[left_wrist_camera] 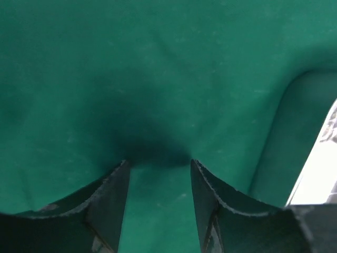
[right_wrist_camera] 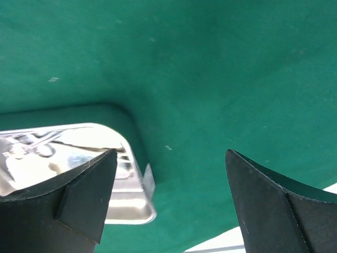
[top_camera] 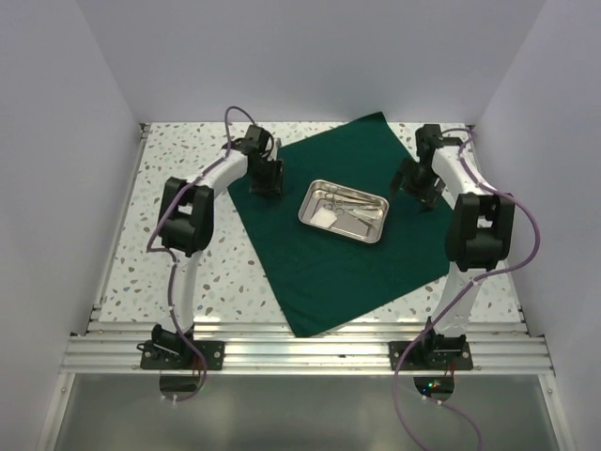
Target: Prepare the surgical pack
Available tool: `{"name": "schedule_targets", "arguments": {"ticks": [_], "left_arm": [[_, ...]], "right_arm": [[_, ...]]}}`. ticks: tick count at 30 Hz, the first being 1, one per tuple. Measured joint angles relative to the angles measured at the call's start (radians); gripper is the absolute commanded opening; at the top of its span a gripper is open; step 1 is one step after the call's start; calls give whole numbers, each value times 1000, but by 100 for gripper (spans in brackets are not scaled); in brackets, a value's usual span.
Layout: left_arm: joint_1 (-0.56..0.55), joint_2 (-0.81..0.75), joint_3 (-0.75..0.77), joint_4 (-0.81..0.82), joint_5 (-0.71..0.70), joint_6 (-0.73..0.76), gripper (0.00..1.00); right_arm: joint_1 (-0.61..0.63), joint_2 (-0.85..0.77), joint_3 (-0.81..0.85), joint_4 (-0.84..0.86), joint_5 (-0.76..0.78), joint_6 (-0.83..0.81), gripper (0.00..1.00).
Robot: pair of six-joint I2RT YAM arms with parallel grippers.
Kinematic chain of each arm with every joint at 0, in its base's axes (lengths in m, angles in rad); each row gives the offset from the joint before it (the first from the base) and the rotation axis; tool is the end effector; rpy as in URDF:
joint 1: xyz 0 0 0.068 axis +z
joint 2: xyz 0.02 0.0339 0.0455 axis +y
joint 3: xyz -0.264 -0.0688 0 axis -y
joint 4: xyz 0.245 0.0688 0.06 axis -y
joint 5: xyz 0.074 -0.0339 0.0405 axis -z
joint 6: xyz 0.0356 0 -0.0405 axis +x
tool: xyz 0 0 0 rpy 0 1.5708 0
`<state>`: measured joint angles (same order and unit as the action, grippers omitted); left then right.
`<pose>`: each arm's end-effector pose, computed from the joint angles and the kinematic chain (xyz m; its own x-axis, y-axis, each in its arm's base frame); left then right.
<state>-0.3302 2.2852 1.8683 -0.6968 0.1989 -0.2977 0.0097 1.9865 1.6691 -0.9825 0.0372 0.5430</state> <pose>0.4606 -0.1653 0.1709 -0.9290 0.0144 -0.3699 0.1337 0.9448 -0.2990 0.4074 0.0026 0.2300 -0.8248 0.5084 -0.2476 0.4981 0.8604 0.1076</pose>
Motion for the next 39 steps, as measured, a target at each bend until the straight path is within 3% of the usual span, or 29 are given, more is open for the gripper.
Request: {"name": "schedule_targets", "arguments": {"ticks": [8,13,22,27,39], "left_arm": [[0,-32,-69,12,-74,2,55],[16,-112,-209,69,-80,-18,55],[146,-288,-484,122,-22,-62,57],[174,-283,-469,90,-18,-62,62],[193,-162,-266,-48,43,-61,79]], "right_arm": [[14,45,-111,48,27,-38,88],[36,100,-128,60,32,-56,88],[150,197,26,16,23,-80,88],[175,255,124,-33,15,-84,89],[144,391,404,-144,-2,-146,91]]}}
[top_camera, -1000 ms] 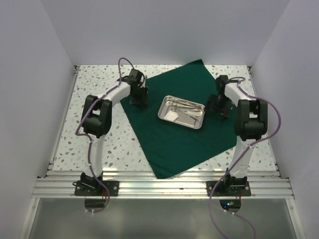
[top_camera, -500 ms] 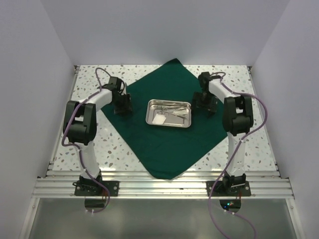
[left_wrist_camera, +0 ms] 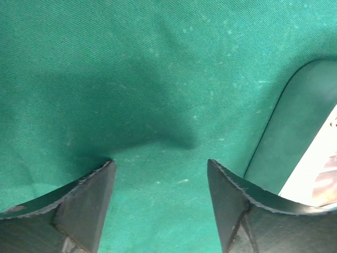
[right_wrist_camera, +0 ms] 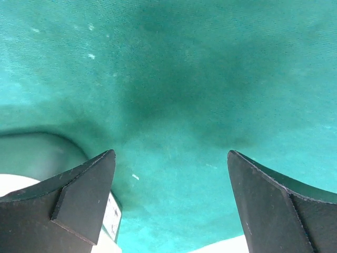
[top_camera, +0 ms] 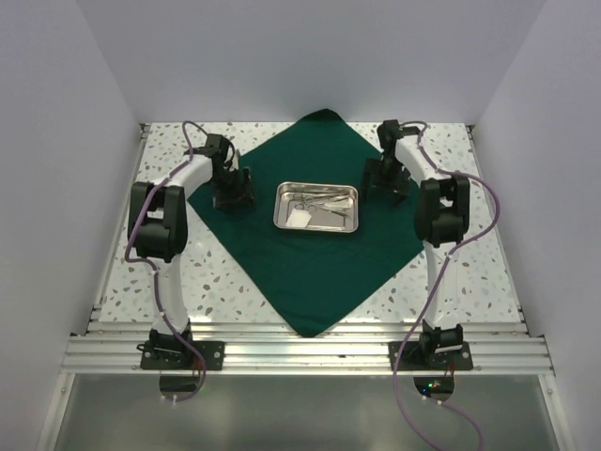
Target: Prepare the surgical pack
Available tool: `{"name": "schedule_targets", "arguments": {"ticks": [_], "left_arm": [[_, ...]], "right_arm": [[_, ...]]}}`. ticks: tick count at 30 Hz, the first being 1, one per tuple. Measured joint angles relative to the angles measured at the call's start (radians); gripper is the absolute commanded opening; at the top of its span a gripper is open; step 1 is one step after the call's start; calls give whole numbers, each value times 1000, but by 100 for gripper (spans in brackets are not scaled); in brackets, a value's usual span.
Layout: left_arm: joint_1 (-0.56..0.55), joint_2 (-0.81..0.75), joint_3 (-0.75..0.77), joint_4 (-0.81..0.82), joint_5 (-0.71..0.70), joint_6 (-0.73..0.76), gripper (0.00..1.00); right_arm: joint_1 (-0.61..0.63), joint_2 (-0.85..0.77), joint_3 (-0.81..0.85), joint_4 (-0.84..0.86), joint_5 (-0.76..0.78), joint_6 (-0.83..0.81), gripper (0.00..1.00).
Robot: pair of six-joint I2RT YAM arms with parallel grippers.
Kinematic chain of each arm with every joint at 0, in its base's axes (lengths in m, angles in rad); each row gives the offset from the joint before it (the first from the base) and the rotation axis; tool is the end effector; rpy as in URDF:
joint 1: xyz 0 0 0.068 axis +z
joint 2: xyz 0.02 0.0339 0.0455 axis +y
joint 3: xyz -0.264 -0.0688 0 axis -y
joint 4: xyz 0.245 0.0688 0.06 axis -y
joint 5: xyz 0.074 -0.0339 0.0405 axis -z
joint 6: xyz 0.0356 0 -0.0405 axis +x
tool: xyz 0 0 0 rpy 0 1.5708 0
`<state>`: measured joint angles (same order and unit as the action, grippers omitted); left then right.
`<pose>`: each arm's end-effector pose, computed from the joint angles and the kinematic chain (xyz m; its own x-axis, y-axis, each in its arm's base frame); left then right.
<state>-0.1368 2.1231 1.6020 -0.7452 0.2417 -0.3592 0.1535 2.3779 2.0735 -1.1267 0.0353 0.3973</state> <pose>0.4282 -0.0675 0.1647 -0.9563 -0.2129 -0.2004 -0.1417 0.9370 -0.3192 0.4722 0.0718 0.1714 -0.9596 0.2428 -0.1419 0.2422 0.9700 0.0217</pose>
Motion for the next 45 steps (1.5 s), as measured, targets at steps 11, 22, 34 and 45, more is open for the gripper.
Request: {"name": "schedule_targets", "arguments": {"ticks": [11,22,34,45], "left_arm": [[10,-119,-170,71,26,1,66],[-63,-83,-111,72,88,-17,38],[-151,-36,-80,69,148,-24,37],[-148,-57,-121,60,158,-22,36]], "right_arm": [[-13,-445,-347,104,-79,-24,75],[-9,-315,-412,216,-118,2,29],[44,-205,-393,277,-215,-15,27],[69,-239,-464,320,-274,-16,27]]}}
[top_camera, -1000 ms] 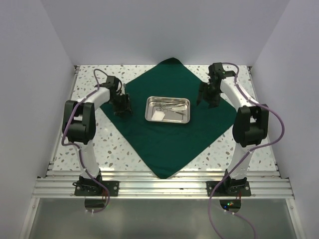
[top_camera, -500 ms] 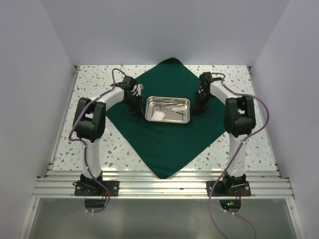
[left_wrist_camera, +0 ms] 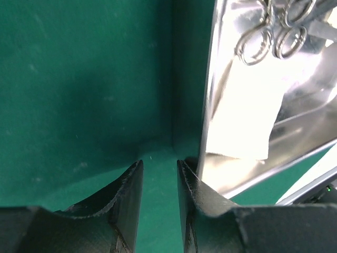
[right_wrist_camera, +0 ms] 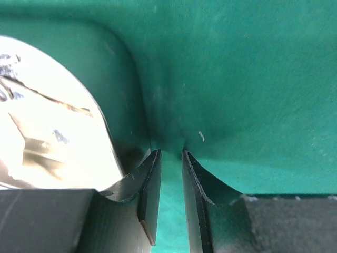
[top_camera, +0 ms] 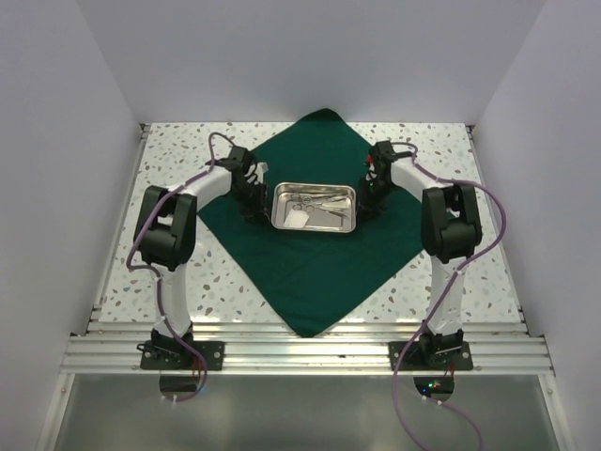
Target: Prepare the surgical pack
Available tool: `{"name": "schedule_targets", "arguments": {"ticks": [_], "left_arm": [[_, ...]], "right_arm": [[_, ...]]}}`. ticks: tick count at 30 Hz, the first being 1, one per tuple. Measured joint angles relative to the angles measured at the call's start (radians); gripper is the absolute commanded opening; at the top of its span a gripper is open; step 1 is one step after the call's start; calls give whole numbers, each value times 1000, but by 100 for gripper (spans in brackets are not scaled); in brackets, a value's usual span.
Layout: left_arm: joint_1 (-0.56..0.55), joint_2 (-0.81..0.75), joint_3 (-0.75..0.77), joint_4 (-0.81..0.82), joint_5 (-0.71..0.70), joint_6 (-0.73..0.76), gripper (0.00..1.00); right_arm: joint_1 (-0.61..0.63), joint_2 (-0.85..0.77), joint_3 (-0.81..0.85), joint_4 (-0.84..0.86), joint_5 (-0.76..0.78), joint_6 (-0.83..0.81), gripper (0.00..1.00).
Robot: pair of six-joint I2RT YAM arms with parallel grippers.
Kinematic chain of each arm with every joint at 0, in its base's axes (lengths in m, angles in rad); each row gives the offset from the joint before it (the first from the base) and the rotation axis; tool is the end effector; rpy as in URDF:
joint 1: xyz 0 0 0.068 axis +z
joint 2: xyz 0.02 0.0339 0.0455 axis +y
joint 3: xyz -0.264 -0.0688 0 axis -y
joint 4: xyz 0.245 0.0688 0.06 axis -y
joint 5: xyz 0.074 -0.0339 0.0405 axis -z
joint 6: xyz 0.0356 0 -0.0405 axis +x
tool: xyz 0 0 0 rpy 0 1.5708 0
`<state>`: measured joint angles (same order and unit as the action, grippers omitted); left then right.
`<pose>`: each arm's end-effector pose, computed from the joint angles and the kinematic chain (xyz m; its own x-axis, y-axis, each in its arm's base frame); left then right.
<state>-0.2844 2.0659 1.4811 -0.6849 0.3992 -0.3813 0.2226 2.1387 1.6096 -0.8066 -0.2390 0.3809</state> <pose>0.3940 -0.1296 0.1586 -0.9882 -0.0683 -0.1371 0.0015 0.8905 -0.4549 0.4166 0.1029 0.1586 -0.9803 0.1484 -0.1307 0.1036 0.9482 0.3003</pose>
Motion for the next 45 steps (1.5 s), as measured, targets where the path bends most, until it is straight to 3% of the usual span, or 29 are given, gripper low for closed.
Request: {"name": "schedule_targets", "arguments": {"ticks": [41,45], "left_arm": [[1,-50,-44,-26,-18,34,33],[1,-59,-53,-29,-29,35,47]], "right_arm": [[59,-40,-16,-19,39,-3,29],[59,-44,-18,-20,47,-2,30]]}}
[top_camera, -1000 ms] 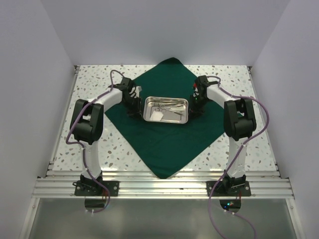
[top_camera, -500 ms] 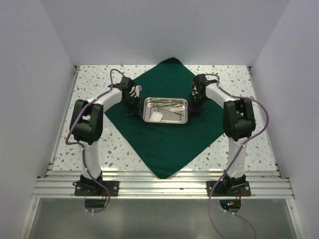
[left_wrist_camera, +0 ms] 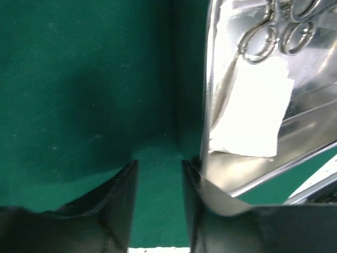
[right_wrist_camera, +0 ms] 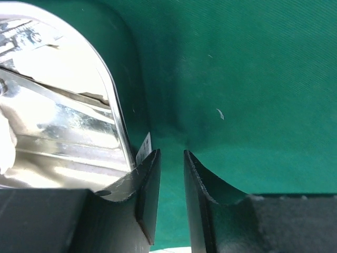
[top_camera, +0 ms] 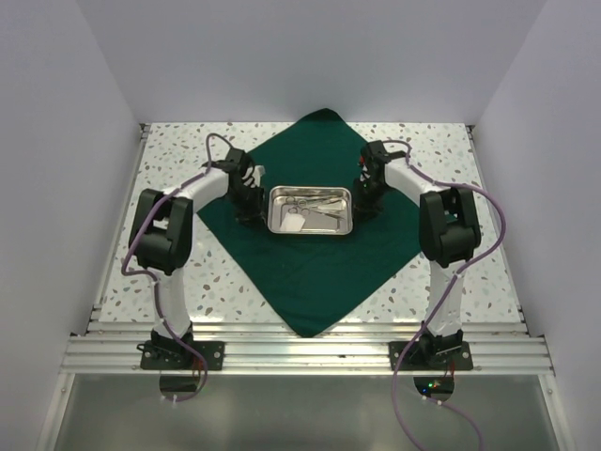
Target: Prepare the surgical pack
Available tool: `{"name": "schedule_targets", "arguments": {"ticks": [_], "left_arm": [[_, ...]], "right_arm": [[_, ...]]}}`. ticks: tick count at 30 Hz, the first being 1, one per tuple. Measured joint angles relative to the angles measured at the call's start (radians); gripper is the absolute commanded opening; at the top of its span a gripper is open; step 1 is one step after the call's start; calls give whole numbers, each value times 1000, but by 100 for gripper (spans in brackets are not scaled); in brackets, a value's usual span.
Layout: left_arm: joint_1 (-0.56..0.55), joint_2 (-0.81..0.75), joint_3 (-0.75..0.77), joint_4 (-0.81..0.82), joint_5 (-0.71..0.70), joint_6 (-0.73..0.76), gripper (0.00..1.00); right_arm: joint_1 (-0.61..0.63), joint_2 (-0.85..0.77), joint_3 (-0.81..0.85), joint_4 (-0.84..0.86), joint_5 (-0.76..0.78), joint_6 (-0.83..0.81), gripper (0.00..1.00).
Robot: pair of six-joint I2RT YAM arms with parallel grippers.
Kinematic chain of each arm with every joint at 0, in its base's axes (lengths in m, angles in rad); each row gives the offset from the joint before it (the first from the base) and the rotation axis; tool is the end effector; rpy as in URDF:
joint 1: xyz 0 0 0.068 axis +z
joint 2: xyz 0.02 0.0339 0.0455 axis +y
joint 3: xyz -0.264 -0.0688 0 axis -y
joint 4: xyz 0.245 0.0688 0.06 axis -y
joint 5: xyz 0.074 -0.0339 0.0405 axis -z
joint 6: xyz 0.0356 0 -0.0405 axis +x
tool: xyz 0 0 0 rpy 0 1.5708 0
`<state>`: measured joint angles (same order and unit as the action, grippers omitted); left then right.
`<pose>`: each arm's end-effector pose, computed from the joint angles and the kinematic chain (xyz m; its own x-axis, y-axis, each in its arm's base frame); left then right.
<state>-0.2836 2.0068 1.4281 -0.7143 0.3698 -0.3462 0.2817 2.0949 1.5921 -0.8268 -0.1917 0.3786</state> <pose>0.3793 -0.1239 0.1659 -0.9893 -0.0412 -0.1400 0.0216 0.9073 -0.4200 0.4032 0.1238 0.1708 -0.9837 0.0930 -0.1536 0.0506 0.9642 0.2602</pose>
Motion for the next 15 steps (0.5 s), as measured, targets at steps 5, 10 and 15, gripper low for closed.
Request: {"name": "schedule_targets", "arguments": {"ticks": [5,10,15], "left_arm": [[4,-13,0,-19,-62,3,74],[21,-62,-17,-13,-72,-2,79],[43,-134,-66,-5,-72,-2,80]], "right_arm": [[-10,-37,-14,-40,73,4,63],[-42,-148,-87,-83,125,5,82],[-37,-302,-194,-108,105,5,82]]}}
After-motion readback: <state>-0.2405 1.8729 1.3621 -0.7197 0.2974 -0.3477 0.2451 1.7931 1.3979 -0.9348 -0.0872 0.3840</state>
